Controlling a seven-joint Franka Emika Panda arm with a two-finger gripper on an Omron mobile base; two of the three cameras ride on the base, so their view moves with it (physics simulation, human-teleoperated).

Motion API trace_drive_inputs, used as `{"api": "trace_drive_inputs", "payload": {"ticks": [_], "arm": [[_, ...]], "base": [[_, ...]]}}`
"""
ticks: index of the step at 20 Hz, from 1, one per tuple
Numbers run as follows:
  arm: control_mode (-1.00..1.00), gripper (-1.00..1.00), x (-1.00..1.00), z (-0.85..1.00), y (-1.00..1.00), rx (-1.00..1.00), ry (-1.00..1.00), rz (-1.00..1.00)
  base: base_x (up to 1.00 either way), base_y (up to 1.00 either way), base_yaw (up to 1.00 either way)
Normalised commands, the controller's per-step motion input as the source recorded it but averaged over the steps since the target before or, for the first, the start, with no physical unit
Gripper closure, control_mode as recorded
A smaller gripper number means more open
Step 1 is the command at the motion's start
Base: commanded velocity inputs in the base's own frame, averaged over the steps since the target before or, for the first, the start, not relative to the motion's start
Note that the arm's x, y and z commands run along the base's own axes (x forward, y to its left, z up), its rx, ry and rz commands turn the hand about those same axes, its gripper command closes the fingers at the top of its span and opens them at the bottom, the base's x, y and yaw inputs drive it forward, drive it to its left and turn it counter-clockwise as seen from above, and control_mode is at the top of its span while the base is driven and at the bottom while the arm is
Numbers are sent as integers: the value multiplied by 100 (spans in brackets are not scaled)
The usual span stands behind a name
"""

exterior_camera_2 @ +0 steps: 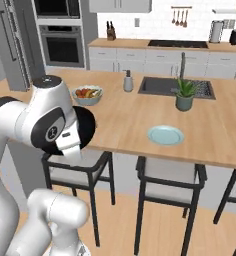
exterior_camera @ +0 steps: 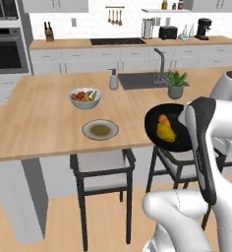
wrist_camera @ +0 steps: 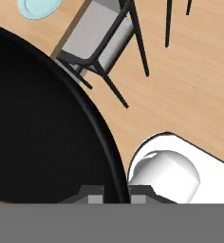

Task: Pick the chicken drumstick and lemon from their plates and place them in the bowl. Then put the bowl in the fridge.

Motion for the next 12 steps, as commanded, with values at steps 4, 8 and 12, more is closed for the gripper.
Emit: {"api": "trace_drive_inputs", "payload": {"ticks": [4, 8, 12], "arm": [[100, 100, 0, 0, 0, 0, 0, 0], [100, 100, 0, 0, 0, 0, 0, 0], [100, 100, 0, 0, 0, 0, 0, 0]], "base": [[-35, 100, 11], [-28, 100, 13], [-25, 100, 15]]}}
